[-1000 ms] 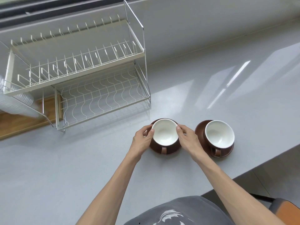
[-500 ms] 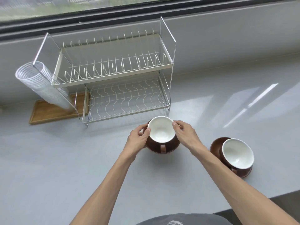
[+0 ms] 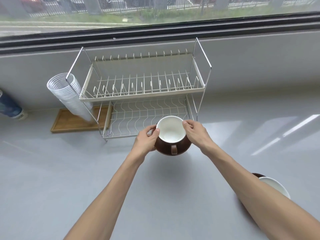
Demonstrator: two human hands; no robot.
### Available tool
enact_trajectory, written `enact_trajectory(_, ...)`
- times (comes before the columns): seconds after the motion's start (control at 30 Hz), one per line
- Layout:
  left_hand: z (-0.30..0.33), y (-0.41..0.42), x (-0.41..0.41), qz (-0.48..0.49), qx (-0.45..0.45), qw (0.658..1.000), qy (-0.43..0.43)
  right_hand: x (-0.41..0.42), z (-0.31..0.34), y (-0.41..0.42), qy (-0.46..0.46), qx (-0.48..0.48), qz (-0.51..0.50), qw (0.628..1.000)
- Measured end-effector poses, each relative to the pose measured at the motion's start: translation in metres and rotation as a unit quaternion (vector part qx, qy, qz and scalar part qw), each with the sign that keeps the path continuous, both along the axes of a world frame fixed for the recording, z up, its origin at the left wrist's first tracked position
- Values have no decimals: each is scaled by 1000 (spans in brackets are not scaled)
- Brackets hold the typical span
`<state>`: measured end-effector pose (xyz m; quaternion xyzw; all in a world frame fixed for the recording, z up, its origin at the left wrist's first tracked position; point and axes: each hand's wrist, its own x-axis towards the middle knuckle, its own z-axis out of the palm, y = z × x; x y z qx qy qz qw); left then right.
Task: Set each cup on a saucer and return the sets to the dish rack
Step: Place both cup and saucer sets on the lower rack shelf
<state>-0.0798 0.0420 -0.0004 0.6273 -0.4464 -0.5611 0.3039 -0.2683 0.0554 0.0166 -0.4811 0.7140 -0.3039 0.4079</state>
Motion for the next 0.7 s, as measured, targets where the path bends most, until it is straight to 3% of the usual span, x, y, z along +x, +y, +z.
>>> enact_trajectory(0.7,-28,-126,-16,57,5,998,-7,9,-29,-138,56,9,-20,998)
